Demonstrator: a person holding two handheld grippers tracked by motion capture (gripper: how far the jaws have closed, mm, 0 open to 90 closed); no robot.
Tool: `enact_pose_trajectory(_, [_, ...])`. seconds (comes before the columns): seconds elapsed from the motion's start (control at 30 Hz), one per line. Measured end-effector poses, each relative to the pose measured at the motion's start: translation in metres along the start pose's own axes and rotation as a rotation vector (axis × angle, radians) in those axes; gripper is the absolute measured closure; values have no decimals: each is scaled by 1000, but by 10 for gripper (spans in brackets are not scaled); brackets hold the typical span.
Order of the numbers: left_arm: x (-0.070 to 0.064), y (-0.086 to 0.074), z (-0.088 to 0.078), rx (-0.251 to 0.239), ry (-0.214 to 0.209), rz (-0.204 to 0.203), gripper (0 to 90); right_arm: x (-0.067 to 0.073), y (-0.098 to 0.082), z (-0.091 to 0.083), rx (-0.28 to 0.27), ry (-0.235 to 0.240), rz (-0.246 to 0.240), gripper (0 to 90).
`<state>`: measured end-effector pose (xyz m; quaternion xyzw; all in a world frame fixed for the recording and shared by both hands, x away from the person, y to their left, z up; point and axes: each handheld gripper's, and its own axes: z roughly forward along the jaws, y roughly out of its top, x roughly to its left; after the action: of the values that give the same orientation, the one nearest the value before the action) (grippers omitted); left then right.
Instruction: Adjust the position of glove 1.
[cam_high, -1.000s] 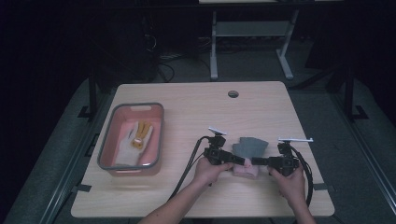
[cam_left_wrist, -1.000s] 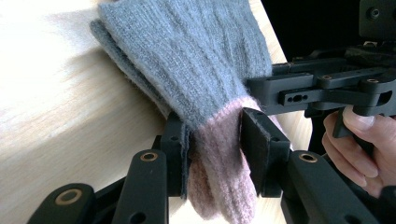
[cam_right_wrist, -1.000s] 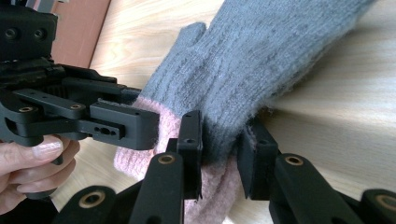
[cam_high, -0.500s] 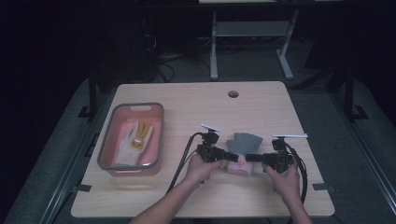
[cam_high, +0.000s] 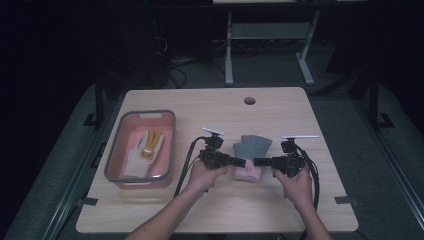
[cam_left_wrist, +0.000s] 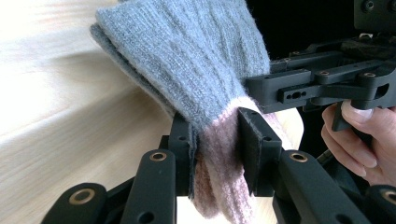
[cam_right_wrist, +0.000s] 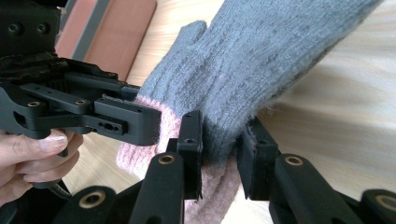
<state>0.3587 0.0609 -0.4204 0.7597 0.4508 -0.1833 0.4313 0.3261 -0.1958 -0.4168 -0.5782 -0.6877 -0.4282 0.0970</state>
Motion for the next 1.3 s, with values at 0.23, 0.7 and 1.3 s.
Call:
enact_pose_trajectory(0.23, [1, 3, -14, -21, 6, 3, 684, 11, 9, 4, 7, 6, -20, 725])
enact_pose_trajectory(0.7, [8, 8, -42, -40, 14, 8, 683, 33, 26, 14, 24, 19, -63, 725])
enact_pose_trajectory(1.3, [16, 15, -77, -90, 24, -4, 683, 61, 51, 29, 48, 51, -105, 725])
